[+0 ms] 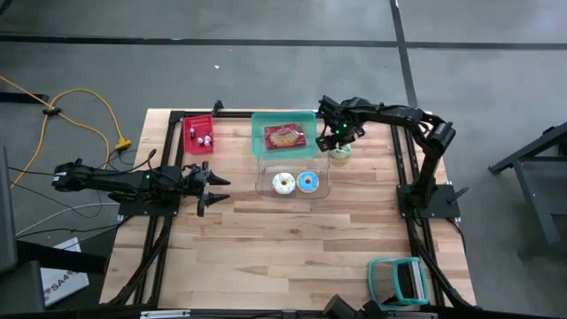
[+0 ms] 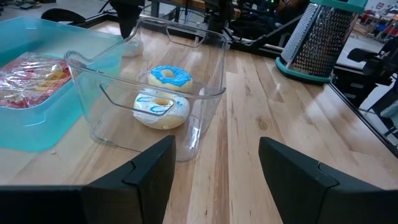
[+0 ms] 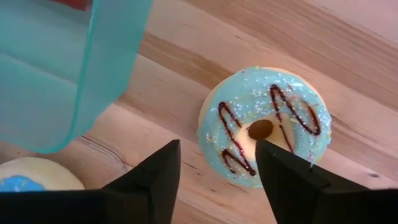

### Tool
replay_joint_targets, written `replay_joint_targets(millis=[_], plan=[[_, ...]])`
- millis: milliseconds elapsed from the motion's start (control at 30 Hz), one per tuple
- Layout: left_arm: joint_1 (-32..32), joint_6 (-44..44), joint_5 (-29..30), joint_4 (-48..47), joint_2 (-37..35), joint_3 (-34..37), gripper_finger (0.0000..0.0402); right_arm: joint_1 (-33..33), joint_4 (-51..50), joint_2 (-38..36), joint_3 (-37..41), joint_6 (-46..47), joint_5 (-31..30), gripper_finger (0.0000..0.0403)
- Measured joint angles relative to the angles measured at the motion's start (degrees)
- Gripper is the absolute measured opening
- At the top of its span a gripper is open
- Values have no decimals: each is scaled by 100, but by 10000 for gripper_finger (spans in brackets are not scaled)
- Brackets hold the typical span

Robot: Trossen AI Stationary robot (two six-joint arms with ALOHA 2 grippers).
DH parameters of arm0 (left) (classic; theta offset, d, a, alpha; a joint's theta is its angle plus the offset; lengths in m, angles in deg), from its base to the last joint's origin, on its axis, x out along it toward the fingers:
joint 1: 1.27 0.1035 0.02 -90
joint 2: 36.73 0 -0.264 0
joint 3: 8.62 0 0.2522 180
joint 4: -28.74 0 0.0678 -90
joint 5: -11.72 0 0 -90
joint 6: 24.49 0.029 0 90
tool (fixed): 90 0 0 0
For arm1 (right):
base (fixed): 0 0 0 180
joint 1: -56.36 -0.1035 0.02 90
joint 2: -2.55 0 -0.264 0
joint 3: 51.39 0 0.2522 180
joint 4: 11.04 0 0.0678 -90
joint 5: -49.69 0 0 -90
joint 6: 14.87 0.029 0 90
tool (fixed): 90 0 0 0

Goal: Pick & Place Food Item
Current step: Put the green donut into the transparent bin

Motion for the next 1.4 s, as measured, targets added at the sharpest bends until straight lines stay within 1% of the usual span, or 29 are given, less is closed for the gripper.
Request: replay_joint_targets(millis=[100,200,433,567,900,1267,1400], plan=[[1,0,0,0,0,0,225,0,2,0,0,0,35,212],[1,0,0,0,1,1,225,0,0,0,0,3,30,218],[0,0,0,0,0,0,225,-73,-5,0,0,55,-51,220],[2,0,0,0,0,1,225,-137,-24,7,0,149,-266,220],[1,0,0,0,0,1,225,-189,-66,13,0,215,-312,220],[0,0,0,0,2,0,225,-315,-128,22,0,312,-499,220],[2,0,0,0,2,0,225,-361,-126,191,-2,323,-481,220]])
